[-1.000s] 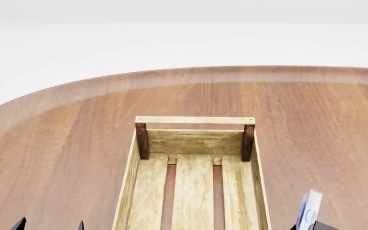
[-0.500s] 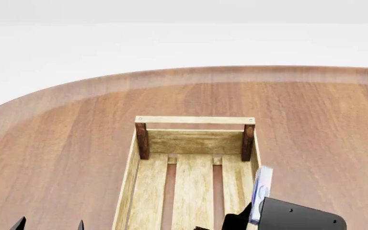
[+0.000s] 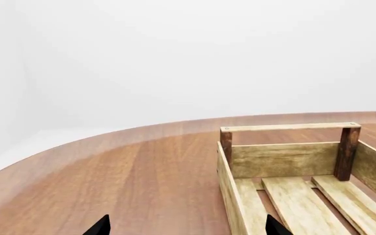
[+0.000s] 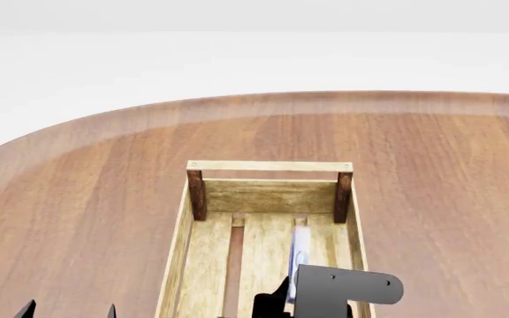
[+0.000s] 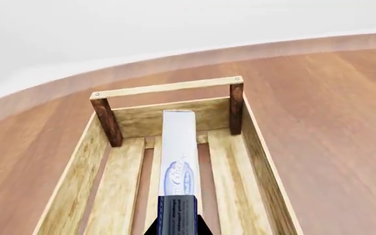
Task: Pick up the cream cheese and put it in the tray.
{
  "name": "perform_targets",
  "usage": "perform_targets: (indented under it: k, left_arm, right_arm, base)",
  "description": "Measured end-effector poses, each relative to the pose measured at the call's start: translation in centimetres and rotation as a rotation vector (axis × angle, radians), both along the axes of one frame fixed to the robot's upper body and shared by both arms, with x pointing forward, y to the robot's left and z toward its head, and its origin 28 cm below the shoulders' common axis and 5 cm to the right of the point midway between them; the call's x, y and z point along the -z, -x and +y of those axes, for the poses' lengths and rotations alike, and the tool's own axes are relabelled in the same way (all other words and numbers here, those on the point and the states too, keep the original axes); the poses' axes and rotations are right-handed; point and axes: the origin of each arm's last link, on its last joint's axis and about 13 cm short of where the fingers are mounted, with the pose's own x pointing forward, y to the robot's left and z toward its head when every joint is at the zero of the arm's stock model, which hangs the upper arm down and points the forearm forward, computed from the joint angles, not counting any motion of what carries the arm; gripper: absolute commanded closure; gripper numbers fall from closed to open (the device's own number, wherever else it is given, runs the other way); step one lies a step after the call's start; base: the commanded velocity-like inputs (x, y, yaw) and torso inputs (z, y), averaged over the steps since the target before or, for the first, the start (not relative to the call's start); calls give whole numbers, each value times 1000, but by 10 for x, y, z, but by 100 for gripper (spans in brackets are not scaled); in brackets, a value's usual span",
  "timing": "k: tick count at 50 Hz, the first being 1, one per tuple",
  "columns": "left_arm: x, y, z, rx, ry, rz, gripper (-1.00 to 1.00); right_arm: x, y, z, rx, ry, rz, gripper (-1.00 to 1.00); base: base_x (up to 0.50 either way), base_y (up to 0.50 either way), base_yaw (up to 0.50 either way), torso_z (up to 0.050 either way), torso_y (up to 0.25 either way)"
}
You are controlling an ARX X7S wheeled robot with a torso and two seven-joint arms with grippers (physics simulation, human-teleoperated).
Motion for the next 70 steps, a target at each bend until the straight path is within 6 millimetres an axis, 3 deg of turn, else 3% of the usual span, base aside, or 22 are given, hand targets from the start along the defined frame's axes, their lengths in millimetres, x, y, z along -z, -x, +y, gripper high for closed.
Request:
perform_targets:
  k: [43,70]
  left_arm:
    - [-1,0,0,-1,2,-1,-100]
    - [-1,0,0,0,1,-3,-100]
  right_arm:
    - [56,-27,18,-66,18,106,100]
    - [65,-32,19,-52,21,131,100]
  base:
    - [0,0,0,0,0]
    - [0,0,0,0,1]
